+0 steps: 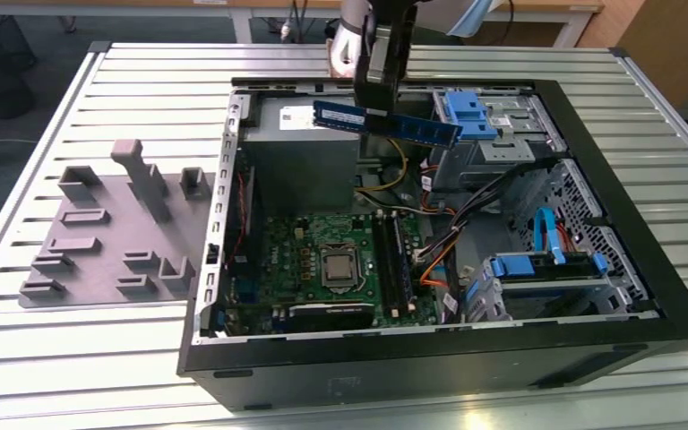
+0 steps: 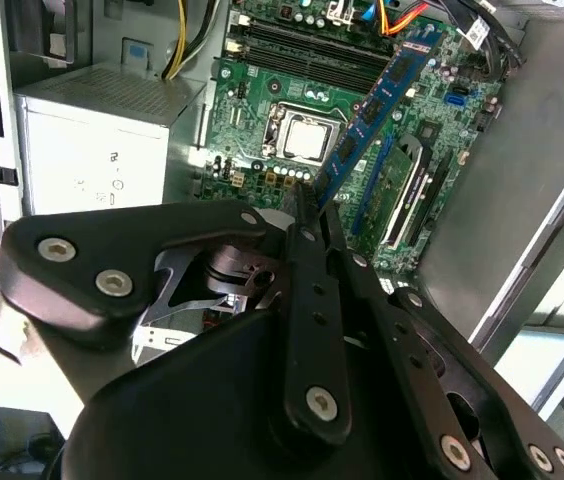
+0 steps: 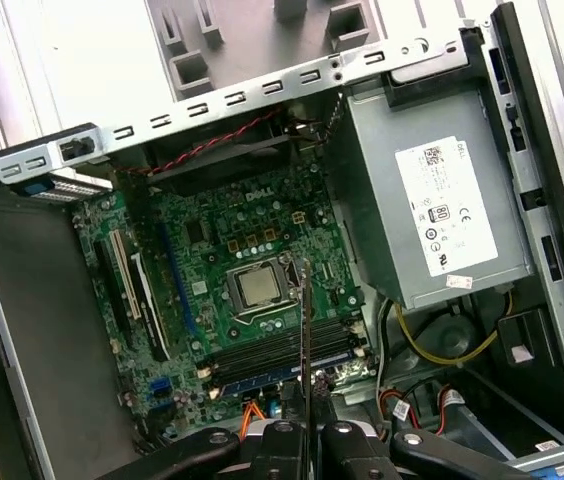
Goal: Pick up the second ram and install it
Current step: 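Insert the second ram into the second slot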
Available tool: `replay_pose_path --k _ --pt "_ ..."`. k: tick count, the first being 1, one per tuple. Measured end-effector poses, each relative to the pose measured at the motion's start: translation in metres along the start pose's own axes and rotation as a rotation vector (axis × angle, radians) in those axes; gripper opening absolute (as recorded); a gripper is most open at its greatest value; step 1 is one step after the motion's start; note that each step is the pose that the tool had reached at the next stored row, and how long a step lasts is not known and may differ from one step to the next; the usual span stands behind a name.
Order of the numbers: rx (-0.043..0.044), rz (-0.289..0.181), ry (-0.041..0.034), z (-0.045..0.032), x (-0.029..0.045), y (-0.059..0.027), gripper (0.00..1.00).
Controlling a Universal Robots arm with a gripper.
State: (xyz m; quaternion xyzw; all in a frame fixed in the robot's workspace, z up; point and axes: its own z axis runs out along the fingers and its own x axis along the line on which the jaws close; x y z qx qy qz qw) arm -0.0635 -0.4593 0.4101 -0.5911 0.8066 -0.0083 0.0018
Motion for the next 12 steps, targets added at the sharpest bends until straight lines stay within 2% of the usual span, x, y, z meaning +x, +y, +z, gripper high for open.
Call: replay_pose_path --k 12 --pt "-0.0001 0.019 0.0003 0.0000 0.0000 0.0000 0.14"
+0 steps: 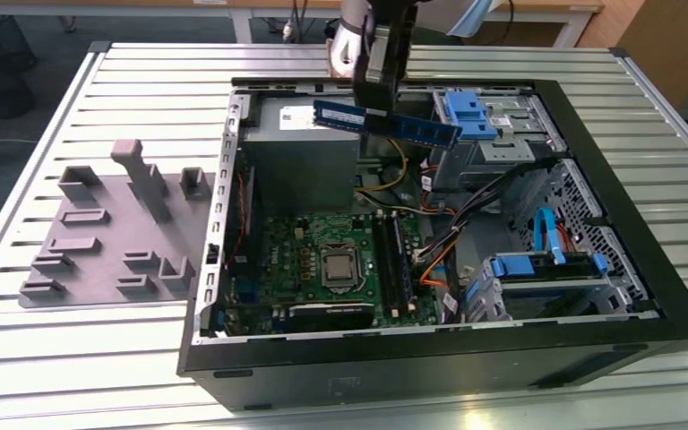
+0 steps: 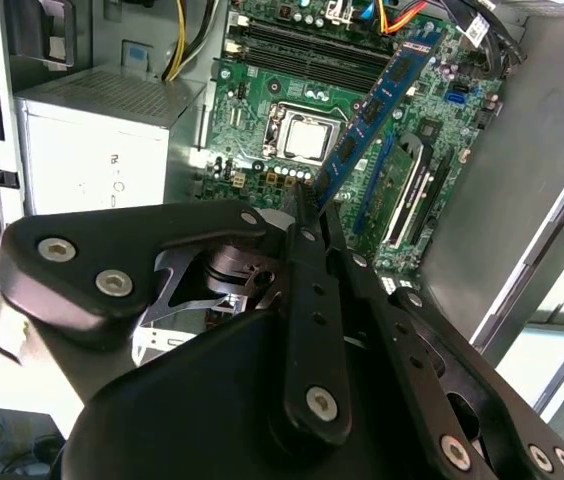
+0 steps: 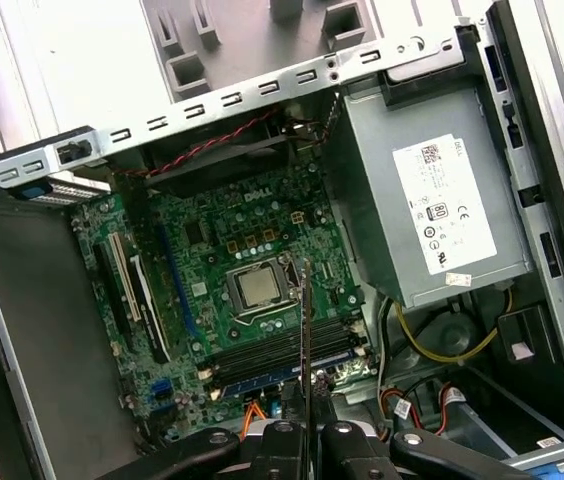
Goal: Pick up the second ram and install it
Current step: 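Insert the second ram into the second slot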
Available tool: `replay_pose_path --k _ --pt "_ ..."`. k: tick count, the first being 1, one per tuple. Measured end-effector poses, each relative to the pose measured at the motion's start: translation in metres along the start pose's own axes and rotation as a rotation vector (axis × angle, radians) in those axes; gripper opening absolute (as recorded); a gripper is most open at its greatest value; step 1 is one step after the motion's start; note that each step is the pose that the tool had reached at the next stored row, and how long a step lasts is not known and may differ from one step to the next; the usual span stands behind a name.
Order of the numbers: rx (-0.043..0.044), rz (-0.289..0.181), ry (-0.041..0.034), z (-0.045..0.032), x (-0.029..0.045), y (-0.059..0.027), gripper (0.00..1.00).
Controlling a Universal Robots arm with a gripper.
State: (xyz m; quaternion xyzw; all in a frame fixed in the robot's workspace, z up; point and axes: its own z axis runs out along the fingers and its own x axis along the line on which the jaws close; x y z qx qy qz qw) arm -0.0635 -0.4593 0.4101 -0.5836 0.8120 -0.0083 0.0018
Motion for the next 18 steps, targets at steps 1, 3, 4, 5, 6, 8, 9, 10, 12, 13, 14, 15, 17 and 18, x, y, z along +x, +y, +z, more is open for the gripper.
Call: replay_pose_path --k 1,3,4,5,6,8,9,10,12,13,14,15,17,18 --pt "-0.0001 0.006 0.0001 0.0000 0.0000 0.0000 0.14" --pt "-0.0001 0.018 0.0003 0.0000 0.0000 0.0000 0.14" --pt "-0.0002 0.026 0.0004 0.0000 0.0000 0.0000 0.14" --pt "-0.0002 0.033 0.0006 0.0000 0.0000 0.0000 0.14" --pt "-0.0003 0.040 0.0006 0.0000 0.0000 0.0000 0.14" --pt "-0.0004 0.054 0.0008 0.0000 0.0000 0.0000 0.14" --pt "-0.0005 0.061 0.0010 0.0001 0.0000 0.0000 0.14" --pt "-0.0005 0.067 0.0011 0.0001 0.0000 0.0000 0.14" --pt "-0.0006 0.082 0.0013 0.0001 0.0000 0.0000 0.14" --pt "-0.0006 0.089 0.0014 0.0001 0.0000 0.0000 0.14" --pt "-0.0007 0.096 0.0015 0.0001 0.0000 0.0000 0.14" --pt "-0.0007 0.103 0.0016 0.0001 0.0000 0.0000 0.14" --pt "-0.0008 0.117 0.0019 0.0001 0.0000 0.0000 0.14" --pt "-0.0009 0.124 0.0020 0.0001 0.0000 0.0000 0.14"
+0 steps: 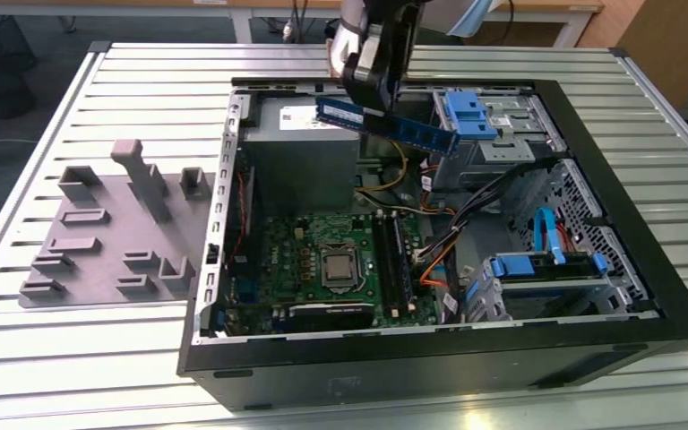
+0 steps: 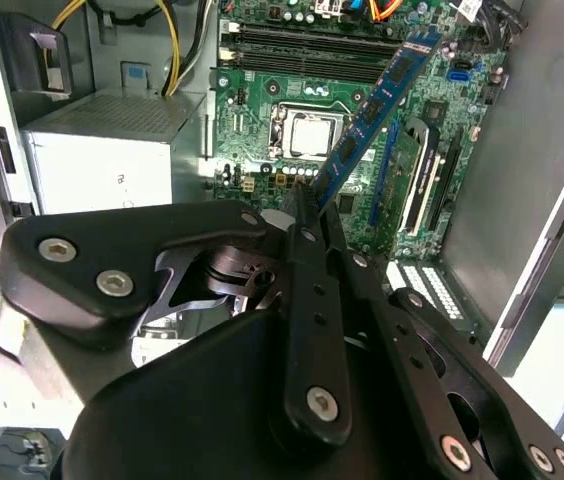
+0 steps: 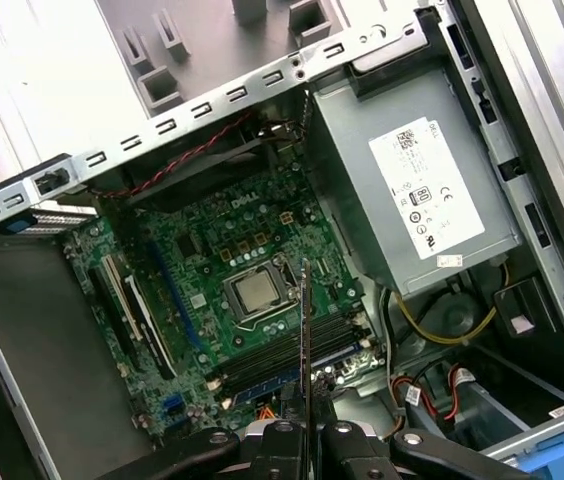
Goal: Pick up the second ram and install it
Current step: 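Insert the second ram into the second slot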
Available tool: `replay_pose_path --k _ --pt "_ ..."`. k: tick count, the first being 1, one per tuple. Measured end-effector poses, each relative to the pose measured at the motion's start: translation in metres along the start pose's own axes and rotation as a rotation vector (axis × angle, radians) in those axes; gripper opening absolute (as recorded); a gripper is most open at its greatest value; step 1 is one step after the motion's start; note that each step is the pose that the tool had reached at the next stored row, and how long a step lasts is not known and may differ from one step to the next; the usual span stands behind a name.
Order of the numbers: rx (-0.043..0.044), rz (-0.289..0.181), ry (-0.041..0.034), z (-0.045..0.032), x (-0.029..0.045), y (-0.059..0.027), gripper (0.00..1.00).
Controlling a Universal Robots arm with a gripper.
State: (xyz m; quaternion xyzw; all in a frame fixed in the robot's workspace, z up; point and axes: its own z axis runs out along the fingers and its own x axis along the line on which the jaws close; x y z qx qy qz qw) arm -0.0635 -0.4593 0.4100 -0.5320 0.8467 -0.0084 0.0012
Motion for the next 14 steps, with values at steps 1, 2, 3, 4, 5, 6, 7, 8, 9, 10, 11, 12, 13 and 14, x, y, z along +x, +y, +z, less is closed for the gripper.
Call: replay_pose_path --k 1,2,3,4,5,6,7,8,9,10,11,12,13,14 --pt "0.0000 0.007 0.0001 0.0000 0.0000 0.0000 0.14" --pt "-0.0001 0.014 0.0002 0.0000 0.0000 0.0000 0.14" --pt "-0.0001 0.020 0.0003 0.0000 0.0000 0.0000 0.14" --pt "-0.0002 0.027 0.0004 0.0001 0.0000 0.0000 0.14" --pt "-0.0002 0.034 0.0005 0.0001 0.0000 0.0000 0.14" --pt "-0.0003 0.040 0.0006 0.0001 0.0000 0.0000 0.14" --pt "-0.0003 0.047 0.0007 0.0001 0.0000 0.0000 0.14" --pt "-0.0004 0.054 0.0008 0.0001 0.0000 0.0000 0.14" --pt "-0.0004 0.060 0.0009 0.0001 0.0000 0.0000 0.14" --pt "-0.0005 0.067 0.0010 0.0001 0.0000 0.0000 0.14" --pt "-0.0005 0.073 0.0011 0.0001 0.0000 0.0000 0.14" --pt "-0.0006 0.080 0.0013 0.0001 0.0000 0.0000 0.14" --pt "-0.0006 0.087 0.0013 0.0002 0.0000 0.0000 0.14" --pt "-0.0006 0.093 0.0014 0.0002 0.0000 0.0000 0.14"
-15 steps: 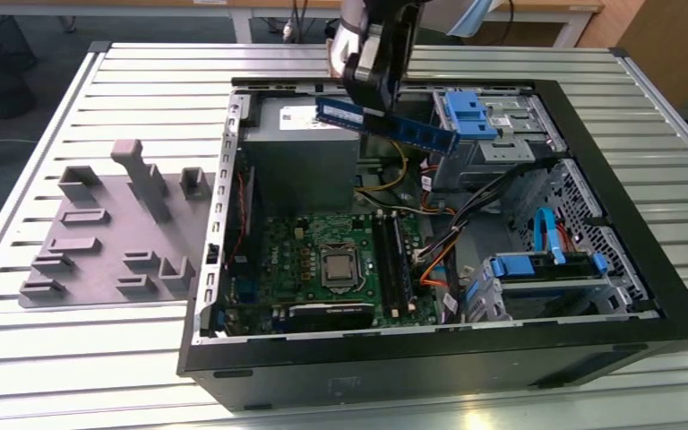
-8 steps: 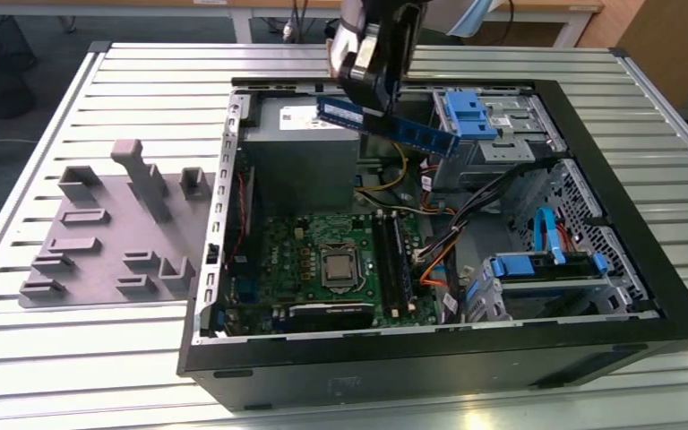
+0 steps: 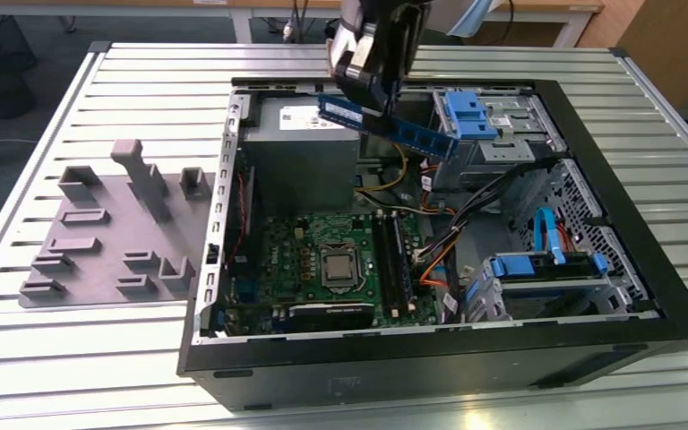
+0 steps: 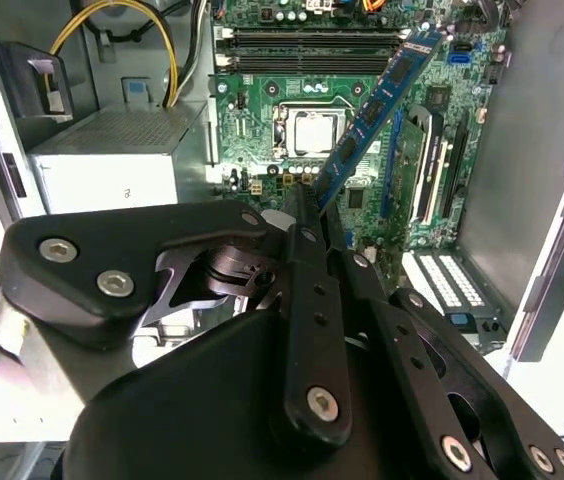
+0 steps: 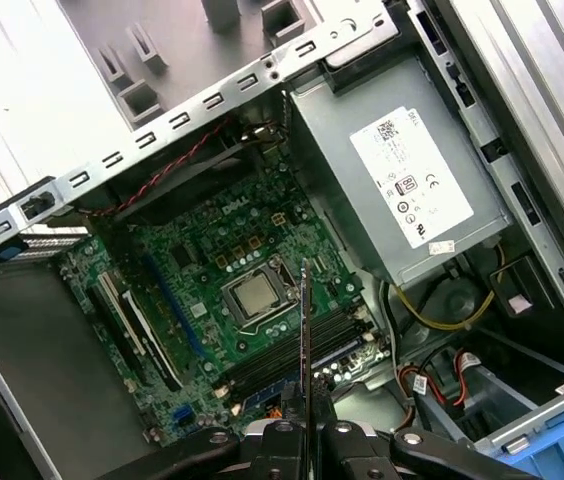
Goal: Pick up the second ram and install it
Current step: 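Insert the second ram into the second slot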
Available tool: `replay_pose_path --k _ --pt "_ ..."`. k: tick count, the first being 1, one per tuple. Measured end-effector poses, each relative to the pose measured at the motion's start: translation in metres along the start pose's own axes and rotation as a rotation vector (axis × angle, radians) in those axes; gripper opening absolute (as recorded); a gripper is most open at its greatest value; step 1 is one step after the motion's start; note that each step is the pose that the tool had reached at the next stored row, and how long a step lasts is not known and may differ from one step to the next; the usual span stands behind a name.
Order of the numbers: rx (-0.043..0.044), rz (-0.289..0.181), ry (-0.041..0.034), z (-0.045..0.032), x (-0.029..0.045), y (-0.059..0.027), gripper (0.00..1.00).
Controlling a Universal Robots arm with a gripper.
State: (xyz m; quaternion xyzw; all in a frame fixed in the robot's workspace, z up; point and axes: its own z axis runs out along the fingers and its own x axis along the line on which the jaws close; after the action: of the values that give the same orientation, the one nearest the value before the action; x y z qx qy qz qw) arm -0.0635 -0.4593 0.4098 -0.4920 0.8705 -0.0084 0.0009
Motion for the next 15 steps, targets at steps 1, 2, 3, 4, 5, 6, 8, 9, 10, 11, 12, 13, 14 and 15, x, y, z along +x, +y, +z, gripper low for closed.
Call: replay_pose_path --k 1,2,3,4,5,6,8,9,10,11,12,13,14,15 --pt "-0.0001 0.006 0.0001 0.0000 0.0000 0.0000 0.14" --pt "-0.0001 0.013 0.0003 0.0000 0.0000 0.0000 0.14" --pt "-0.0002 0.019 0.0003 0.0000 0.0000 0.0000 0.14" --pt "-0.0002 0.025 0.0004 0.0001 0.0000 0.0000 0.14" --pt "-0.0002 0.032 0.0005 0.0001 0.0000 0.0000 0.14" --pt "-0.0003 0.038 0.0006 0.0001 0.0000 0.0000 0.14" --pt "-0.0004 0.051 0.0008 0.0001 0.0000 0.0000 0.14" --pt "-0.0004 0.057 0.0009 0.0001 0.0000 0.0000 0.14" --pt "-0.0004 0.063 0.0010 0.0001 0.0000 0.0000 0.14" --pt "-0.0005 0.069 0.0011 0.0002 0.0000 0.0000 0.14" --pt "-0.0005 0.075 0.0012 0.0002 0.0000 0.0000 0.14" --pt "-0.0005 0.081 0.0013 0.0002 0.0000 0.0000 0.14" --pt "-0.0006 0.088 0.0014 0.0002 0.0000 0.0000 0.14" --pt "-0.0007 0.094 0.0015 0.0002 0.0000 0.0000 0.14"
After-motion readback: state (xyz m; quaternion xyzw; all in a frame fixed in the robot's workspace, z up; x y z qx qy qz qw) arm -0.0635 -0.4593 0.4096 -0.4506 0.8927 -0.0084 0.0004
